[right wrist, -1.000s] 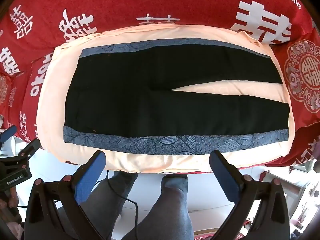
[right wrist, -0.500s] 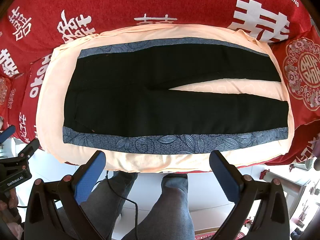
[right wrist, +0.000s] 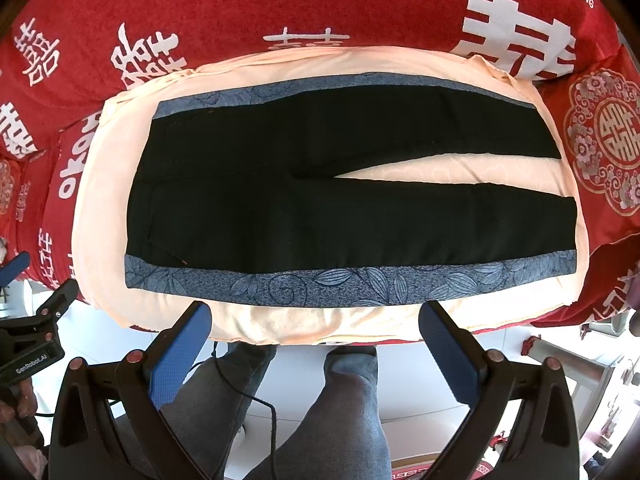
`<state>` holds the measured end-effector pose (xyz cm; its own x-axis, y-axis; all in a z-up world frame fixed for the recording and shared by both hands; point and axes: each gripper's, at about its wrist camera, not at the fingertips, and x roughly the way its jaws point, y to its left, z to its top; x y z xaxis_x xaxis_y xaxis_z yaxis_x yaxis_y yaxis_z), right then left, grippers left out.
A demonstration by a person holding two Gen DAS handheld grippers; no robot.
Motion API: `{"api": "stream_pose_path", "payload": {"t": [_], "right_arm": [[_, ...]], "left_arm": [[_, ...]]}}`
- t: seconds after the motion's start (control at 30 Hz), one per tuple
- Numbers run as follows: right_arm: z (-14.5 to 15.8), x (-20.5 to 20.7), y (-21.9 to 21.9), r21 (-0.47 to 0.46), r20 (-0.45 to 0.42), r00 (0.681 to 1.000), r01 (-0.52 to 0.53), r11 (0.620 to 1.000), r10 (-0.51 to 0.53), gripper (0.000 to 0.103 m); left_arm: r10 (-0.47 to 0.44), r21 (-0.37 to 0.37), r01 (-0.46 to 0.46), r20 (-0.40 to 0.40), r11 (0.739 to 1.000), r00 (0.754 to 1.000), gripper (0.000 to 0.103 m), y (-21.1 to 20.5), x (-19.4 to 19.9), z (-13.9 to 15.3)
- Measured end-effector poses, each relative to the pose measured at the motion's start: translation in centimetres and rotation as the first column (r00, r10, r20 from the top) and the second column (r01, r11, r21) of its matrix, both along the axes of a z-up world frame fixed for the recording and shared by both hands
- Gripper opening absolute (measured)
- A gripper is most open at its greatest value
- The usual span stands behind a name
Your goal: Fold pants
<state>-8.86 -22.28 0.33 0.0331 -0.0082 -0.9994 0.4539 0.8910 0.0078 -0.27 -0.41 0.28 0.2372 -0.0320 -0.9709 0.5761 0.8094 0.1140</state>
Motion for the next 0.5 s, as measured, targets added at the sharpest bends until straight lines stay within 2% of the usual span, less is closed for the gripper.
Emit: {"api": "stream_pose_path", "payload": {"t": [0.1,0.17,0.2,0.27,0.5], "right_arm": [[-0.07,0.02,0.02,0.003,-0.002,1.0,0.003,1.0,-0.003,0.103],[-0.08,0.07,0.02,0.005,-0.002,1.0,0.003,1.0,-0.003,0.103],[-0.1,0.07,0.01,0.006,-0.003,1.0,0.002,1.0,-0.002,0.103],[-0.15,0.1,0.0,0.007,-0.005,1.0,0.003,1.0,-0.003,0.103],[-0.17,0.07,-0.1,0.008,-0.008,1.0,0.009,1.0,-0.009,0.103]], "left_arm": [[-0.006,0.027,0.006,0.025,1.0,1.0,0.103,-0.22,-0.13,-0.01],[-0.006,0.012,0.005,0.04,1.0,0.999,0.103,-0.21,-0.18,0.05],[-0.006,0.033,0.004,0.06,0.999,0.998,0.103,-0.3,-0.23,0.01],[-0.005,0.03,0.003,0.07,1.0,0.998,0.103,-0.32,-0.27,0.0],[-0.006,0.032,0.004,0.056,0.999,0.998,0.103,-0.35,-0.24,-0.02]]}}
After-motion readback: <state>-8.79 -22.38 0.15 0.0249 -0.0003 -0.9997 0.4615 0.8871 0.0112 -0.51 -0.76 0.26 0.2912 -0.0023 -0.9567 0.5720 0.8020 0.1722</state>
